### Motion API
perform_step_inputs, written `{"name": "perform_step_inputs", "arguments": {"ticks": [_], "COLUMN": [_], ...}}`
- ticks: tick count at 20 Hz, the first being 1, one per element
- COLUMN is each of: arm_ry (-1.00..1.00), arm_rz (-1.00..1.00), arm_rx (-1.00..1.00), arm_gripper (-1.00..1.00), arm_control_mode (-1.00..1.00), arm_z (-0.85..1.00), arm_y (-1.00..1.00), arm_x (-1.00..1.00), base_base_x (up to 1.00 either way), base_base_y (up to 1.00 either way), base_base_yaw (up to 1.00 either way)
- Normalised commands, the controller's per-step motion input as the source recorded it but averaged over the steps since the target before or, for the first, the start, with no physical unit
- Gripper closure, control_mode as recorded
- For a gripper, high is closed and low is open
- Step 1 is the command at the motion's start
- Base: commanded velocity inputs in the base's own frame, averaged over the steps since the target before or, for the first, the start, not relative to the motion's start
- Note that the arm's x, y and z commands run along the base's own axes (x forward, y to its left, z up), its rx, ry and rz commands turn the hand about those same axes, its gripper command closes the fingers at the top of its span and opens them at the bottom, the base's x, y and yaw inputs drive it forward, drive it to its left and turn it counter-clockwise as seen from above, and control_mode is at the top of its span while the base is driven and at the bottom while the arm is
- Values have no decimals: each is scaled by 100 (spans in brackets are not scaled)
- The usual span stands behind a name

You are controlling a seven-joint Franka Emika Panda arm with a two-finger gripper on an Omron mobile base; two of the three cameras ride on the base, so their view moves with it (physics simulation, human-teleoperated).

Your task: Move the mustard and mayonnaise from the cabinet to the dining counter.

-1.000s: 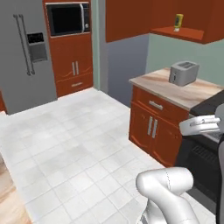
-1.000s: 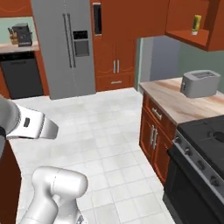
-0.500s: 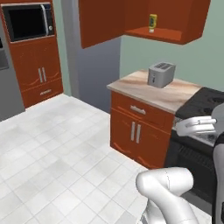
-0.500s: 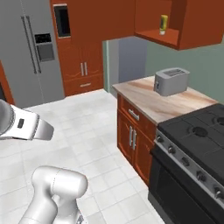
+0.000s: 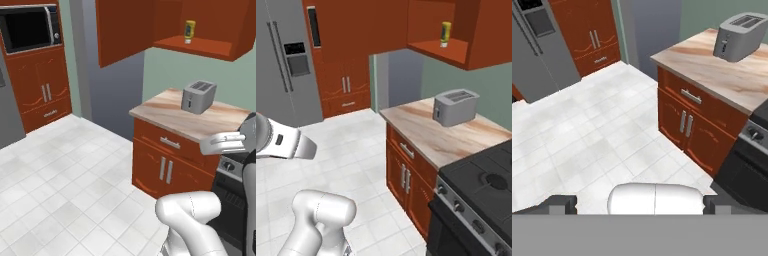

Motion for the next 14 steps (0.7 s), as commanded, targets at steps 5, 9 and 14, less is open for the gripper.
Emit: {"name": "perform_step_inputs", "arguments": {"ticks": [5, 9, 14], "arm_ry": [0, 0, 0], "arm_rz": [0, 0, 0], "arm_rx": [0, 0, 0], "arm_gripper": [-100, -100, -100], "arm_control_mode": [100, 100, 100], "arm_z": [0, 0, 0], "arm_y": [0, 0, 0], "arm_x": [0, 0, 0], "base_base_x": [54, 50, 70], "base_base_y": [0, 0, 7], "base_base_yaw": [-37, -43, -27]}}
